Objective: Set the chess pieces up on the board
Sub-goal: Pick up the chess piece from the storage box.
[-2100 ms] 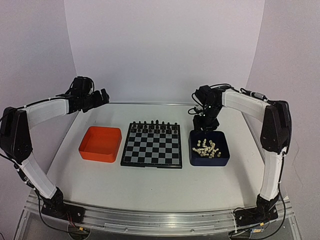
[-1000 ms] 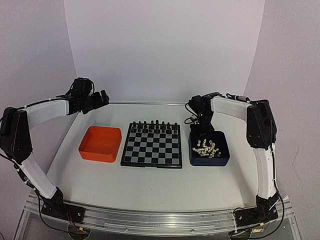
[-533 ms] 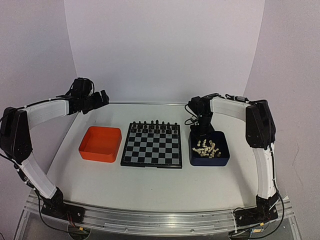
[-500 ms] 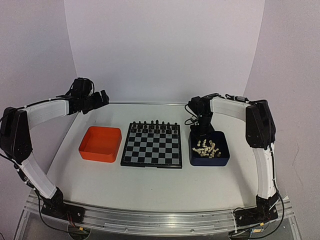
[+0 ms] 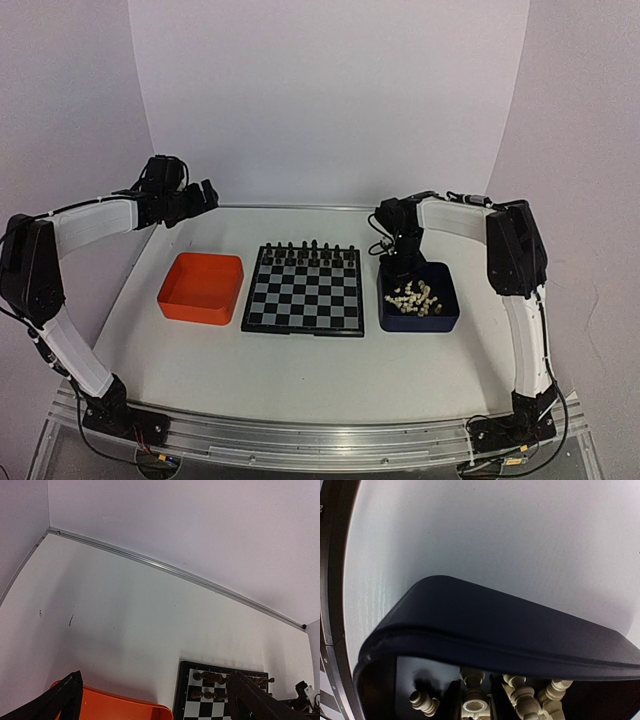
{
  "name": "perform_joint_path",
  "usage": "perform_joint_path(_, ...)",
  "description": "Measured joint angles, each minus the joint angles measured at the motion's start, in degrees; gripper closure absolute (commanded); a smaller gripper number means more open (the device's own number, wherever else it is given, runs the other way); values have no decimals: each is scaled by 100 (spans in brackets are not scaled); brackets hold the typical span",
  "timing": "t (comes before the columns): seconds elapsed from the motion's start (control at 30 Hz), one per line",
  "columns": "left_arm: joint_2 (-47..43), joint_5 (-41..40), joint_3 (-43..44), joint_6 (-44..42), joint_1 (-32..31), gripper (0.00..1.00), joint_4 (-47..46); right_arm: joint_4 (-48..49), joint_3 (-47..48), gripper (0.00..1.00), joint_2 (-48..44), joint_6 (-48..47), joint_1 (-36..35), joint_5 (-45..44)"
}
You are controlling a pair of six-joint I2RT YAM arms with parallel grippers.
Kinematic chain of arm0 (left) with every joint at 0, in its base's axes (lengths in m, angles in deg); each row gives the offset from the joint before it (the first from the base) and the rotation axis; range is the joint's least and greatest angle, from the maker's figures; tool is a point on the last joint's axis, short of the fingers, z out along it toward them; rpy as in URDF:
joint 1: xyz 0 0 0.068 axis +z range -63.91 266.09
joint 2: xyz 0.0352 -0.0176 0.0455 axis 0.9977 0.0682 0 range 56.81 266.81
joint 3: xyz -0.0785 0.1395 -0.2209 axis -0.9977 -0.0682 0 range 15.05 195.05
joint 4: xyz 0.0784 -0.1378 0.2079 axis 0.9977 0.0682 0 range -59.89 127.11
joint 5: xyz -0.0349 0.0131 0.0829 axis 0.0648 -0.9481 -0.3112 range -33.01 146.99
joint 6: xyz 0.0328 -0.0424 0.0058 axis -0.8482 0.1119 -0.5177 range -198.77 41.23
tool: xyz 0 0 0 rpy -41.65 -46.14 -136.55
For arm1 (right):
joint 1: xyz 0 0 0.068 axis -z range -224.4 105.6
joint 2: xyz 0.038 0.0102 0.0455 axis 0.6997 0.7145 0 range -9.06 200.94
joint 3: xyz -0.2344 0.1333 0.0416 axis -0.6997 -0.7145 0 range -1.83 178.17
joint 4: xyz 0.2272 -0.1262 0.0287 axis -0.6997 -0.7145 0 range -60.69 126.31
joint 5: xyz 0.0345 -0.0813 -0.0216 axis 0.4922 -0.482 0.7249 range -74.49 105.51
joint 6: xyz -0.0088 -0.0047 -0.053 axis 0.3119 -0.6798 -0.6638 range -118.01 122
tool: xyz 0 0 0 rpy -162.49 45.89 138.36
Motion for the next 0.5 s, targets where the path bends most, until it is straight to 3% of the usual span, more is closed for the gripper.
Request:
perform_joint_path(0.13,0,2,0,1,0,0,0,0,0,99,0,-2,0,21)
perform_joint_path(0.5,28,20,0,2,0,0,-5,-2,0,100,-54,-15,-8,9)
